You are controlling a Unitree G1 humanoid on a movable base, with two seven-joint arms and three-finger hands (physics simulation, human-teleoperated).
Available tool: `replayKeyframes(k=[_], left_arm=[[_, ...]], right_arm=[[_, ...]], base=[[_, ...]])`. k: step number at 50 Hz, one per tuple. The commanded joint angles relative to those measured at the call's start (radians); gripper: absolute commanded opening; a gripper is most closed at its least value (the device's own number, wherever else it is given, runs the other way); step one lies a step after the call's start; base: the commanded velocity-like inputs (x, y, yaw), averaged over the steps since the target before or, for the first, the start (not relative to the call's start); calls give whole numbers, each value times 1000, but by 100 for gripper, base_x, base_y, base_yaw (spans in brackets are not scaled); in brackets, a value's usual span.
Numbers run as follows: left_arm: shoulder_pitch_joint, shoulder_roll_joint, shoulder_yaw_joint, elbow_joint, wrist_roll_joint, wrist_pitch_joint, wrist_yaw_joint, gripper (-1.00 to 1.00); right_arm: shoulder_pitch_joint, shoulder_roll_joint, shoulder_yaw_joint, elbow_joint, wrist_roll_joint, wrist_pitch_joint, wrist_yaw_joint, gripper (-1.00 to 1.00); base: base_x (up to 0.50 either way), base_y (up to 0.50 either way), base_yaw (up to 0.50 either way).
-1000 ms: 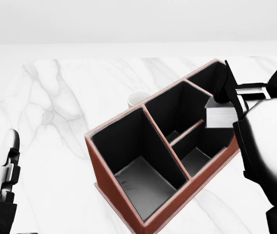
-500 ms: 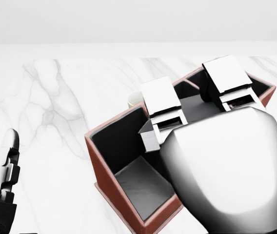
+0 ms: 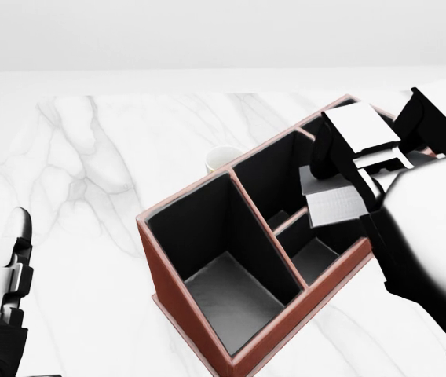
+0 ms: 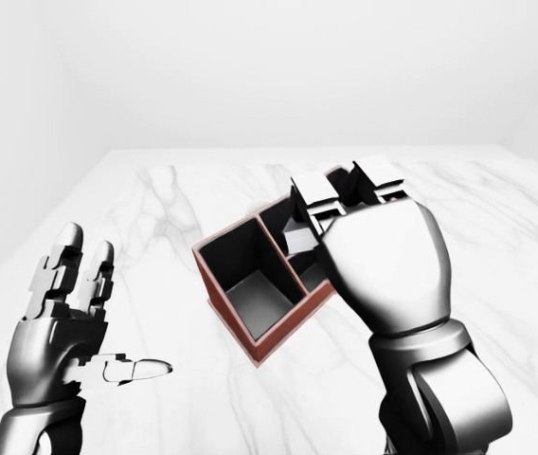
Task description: Pick up the book and place it in the left compartment of the caddy.
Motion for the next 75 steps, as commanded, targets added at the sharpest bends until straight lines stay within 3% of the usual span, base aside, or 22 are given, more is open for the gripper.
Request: replayKeyframes(k=[1, 7, 14, 22, 25, 29, 31, 39, 50, 75], left_arm=[[1, 2, -6, 3, 4, 0, 3, 100], [1, 3, -6, 2, 3, 0, 4, 100], [2, 4, -9, 3, 4, 0, 6, 100], [4, 6, -11, 6, 5, 0, 8, 100], [3, 6, -9, 0, 3, 0, 8, 100], [5, 6, -18, 9, 10, 0, 9, 100], [10, 8, -23, 7, 12, 0, 11, 100], [4, 10, -22, 13, 12, 0, 14, 100], [7, 9, -17, 4, 7, 0, 11, 100], [3, 7, -17, 9, 11, 0, 11, 100]], right_arm=[[13, -81, -74, -13, 201, 0, 0, -100], [98, 23, -82, -12, 264, 0, 0, -100], [72, -111, -170, -13, 446, 0, 0, -100], [134, -98, -191, -13, 479, 0, 0, -100], [90, -167, -179, -13, 510, 0, 0, -100], [69, -192, -182, -13, 587, 0, 0, -100], [31, -217, -148, -13, 558, 0, 0, -100], [70, -111, -17, -13, 428, 0, 0, -100], [88, -65, 123, -13, 300, 0, 0, -100], [118, -83, 107, -13, 400, 0, 0, -100]], base=[[0, 0, 0], [0, 0, 0], [0, 0, 0], [0, 0, 0], [0, 0, 0], [0, 0, 0], [0, 0, 0], [0, 0, 0], [0, 0, 0], [0, 0, 0]])
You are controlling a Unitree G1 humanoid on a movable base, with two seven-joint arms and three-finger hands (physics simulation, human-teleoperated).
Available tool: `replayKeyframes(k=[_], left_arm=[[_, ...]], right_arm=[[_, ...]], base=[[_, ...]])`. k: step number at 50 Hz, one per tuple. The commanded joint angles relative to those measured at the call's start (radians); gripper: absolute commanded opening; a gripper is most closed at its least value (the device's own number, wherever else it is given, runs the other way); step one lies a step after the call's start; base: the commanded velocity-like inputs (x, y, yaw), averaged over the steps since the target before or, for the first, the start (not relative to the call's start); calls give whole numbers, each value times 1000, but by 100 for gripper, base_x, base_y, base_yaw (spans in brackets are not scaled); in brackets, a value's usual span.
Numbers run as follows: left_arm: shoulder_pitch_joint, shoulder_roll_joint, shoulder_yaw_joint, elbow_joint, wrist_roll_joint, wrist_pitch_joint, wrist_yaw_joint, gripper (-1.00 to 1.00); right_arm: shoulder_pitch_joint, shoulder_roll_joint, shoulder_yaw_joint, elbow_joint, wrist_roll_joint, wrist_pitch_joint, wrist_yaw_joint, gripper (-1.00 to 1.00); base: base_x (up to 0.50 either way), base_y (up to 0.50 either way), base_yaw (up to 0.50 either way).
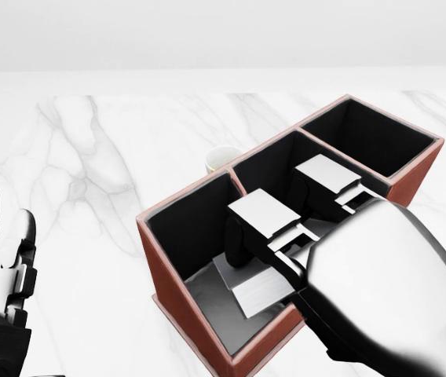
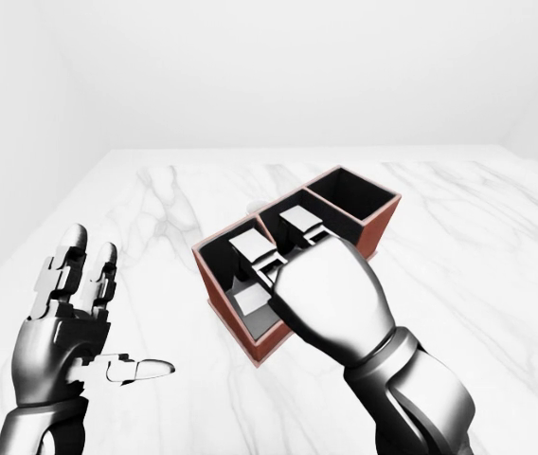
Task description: Pick up the book and place it in the left compartment of the caddy.
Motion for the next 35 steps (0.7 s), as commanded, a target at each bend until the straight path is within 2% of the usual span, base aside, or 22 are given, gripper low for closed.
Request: replayKeyframes(k=[1, 7, 18, 24, 35], left_arm=[[0, 1, -4, 3, 4, 0, 2, 100], [0, 2, -4, 5, 3, 0, 3, 100], [0, 3, -7, 6, 5, 0, 5, 100], [-4, 4, -8, 13, 7, 0, 8, 100], [2, 6, -11, 16, 7, 0, 8, 100]], right_arm=[[7, -1, -15, -11, 44, 0, 0, -100], [23, -2, -24, -12, 71, 0, 0, -100], [-11, -71, -42, -12, 181, 0, 0, -100], [-26, -68, 14, -12, 115, 0, 0, -100], [-28, -108, 1, -12, 161, 0, 0, -100]], base=[[0, 0, 0], [0, 0, 0], [0, 0, 0], [0, 0, 0], [0, 0, 0]])
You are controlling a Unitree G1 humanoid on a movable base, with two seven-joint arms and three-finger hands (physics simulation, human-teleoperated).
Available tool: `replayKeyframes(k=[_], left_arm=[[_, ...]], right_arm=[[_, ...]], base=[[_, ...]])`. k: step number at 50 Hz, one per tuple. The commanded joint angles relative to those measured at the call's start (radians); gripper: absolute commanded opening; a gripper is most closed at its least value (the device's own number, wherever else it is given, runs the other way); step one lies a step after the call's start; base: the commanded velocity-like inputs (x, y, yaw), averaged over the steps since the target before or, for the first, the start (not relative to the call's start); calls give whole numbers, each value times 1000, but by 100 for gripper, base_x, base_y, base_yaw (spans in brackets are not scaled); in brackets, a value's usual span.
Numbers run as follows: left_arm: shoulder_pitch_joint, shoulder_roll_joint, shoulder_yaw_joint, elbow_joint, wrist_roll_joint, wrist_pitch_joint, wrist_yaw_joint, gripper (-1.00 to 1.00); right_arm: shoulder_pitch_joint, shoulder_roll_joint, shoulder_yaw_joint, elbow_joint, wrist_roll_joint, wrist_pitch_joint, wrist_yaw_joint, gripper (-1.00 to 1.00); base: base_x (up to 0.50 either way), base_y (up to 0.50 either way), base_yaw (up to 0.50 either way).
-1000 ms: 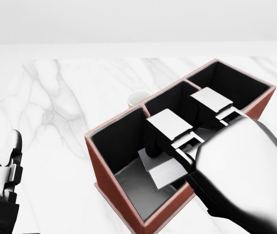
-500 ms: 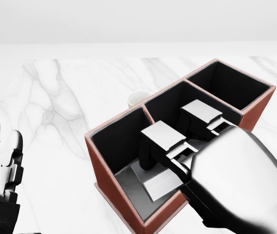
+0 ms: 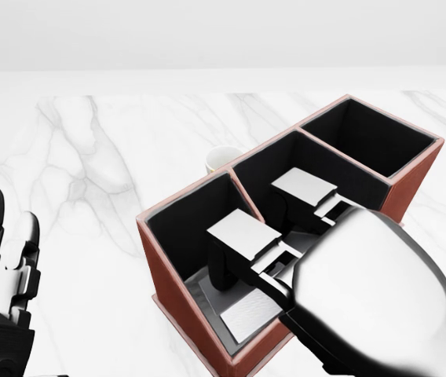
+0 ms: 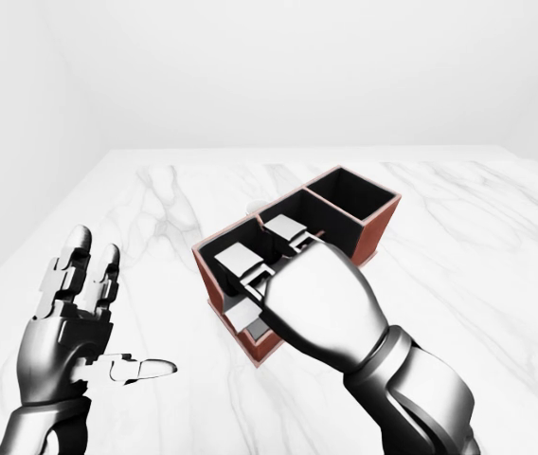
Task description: Pick up the book and place it in the left compartment of the caddy.
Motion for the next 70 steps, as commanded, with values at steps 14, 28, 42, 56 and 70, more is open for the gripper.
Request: replayKeyframes(k=[14, 28, 42, 56, 70], left_arm=[[4, 3, -7, 6, 3, 0, 4, 100], [-2, 1, 3, -5, -3, 0, 2, 100], [-5, -1, 3, -1, -1, 0, 2, 100], [-8, -1, -1, 8, 4, 0, 5, 100], [-8, 1, -1, 11, 2, 0, 5, 100]], right_arm=[[-18, 5, -54, 58, 63, 0, 0, -100], [-22, 30, -66, 114, 68, 0, 0, -100], [-12, 86, -64, 186, 21, 0, 0, -100], [6, 142, -65, 270, -42, 0, 0, -100], [-19, 147, -14, 287, -75, 0, 0, -100]], base=[[0, 0, 0], [0, 0, 0], [0, 0, 0], [0, 0, 0], [0, 0, 0]])
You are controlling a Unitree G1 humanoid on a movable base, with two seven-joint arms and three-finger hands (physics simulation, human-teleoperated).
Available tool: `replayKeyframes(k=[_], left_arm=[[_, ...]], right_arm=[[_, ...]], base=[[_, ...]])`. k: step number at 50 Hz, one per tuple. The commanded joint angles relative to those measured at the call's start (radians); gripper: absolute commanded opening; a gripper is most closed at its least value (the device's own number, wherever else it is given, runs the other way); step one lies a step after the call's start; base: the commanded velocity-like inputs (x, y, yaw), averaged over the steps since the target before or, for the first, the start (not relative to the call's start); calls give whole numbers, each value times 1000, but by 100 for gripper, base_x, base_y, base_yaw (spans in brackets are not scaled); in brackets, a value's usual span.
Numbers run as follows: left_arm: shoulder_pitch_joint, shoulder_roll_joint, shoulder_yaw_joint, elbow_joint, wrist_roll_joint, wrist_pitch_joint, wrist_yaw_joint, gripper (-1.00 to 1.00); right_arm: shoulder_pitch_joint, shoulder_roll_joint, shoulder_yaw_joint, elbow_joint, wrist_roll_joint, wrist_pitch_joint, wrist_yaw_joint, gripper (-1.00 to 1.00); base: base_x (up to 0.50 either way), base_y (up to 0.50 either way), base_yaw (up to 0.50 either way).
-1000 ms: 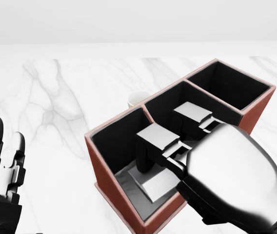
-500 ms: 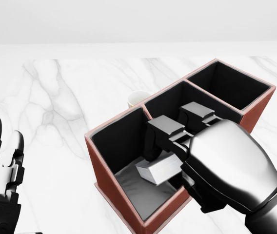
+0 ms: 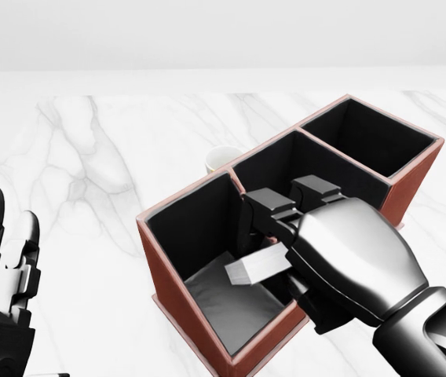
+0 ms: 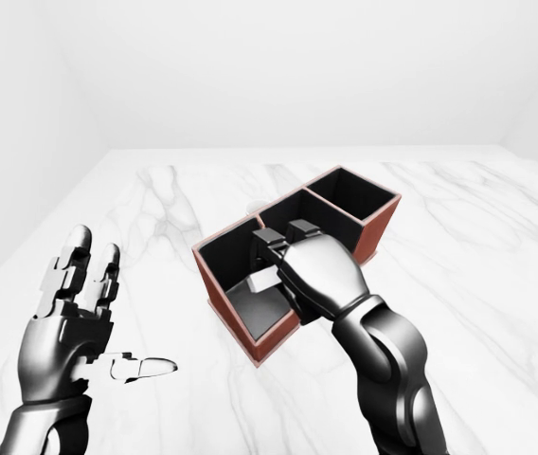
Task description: Pick up the book and place it in the left compartment of the caddy.
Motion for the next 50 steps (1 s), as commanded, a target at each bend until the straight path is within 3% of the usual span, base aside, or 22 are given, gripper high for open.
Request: replayKeyframes(k=[1, 12, 50], left_arm=[[-2, 1, 0, 7, 0, 0, 0, 100], [0, 1, -1, 5, 1, 0, 1, 100], [4, -4, 1, -9, 2, 0, -2, 100]], right_arm=[[-19, 7, 29, -2, -6, 0, 0, -100], [-16, 12, 55, -2, -26, 0, 0, -100], [0, 148, 17, 150, -104, 0, 0, -100]], base=[[0, 0, 0], [0, 0, 0], [0, 0, 0]])
